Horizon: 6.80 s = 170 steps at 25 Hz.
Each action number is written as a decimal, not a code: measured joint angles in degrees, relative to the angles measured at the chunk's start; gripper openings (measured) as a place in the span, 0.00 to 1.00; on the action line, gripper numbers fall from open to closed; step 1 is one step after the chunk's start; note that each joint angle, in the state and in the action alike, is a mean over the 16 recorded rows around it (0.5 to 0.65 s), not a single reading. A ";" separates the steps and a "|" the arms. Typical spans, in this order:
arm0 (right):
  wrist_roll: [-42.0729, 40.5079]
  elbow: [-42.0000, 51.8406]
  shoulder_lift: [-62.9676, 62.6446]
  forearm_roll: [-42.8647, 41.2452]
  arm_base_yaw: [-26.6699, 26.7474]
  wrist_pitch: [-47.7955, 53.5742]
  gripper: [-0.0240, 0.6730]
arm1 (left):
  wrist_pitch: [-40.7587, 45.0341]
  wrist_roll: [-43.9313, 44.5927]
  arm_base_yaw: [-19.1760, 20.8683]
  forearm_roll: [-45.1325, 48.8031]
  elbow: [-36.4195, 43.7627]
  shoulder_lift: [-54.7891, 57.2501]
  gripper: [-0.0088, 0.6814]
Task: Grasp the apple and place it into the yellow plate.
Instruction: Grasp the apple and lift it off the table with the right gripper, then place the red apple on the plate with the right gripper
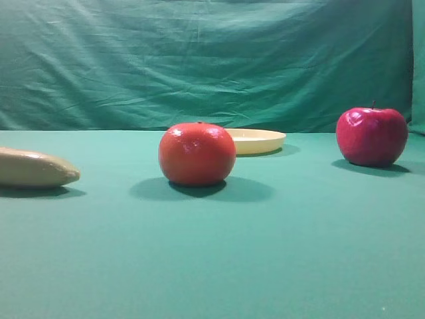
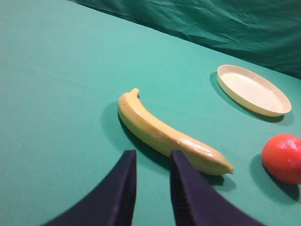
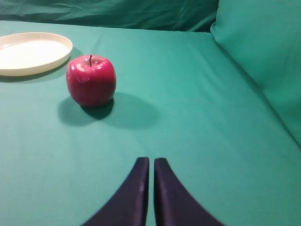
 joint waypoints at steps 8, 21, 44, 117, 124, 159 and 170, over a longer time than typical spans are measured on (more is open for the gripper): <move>0.00 0.00 0.00 0.00 0.00 0.00 0.03 | 0.00 0.00 0.00 0.00 0.00 0.00 0.24; 0.00 0.00 0.00 0.00 0.00 0.00 0.03 | 0.00 0.00 0.00 0.00 0.00 0.00 0.24; -0.33 -1.34 0.21 4.92 0.00 -9.14 0.03 | 0.00 0.00 0.00 0.00 0.00 0.00 0.24; -20.89 -67.98 105.84 14.19 9.08 5.76 0.88 | 0.00 0.00 0.00 0.00 0.00 0.00 0.24; -20.89 -71.65 108.28 14.83 9.08 7.78 0.77 | 0.00 0.00 0.00 0.00 0.00 0.00 0.24; -29.35 -103.59 129.34 21.71 22.28 8.62 0.82 | 0.00 0.00 0.00 0.00 0.00 0.00 0.24; -29.75 -103.67 121.52 21.44 21.91 10.46 0.86 | 0.00 0.00 0.00 0.00 0.00 0.00 0.24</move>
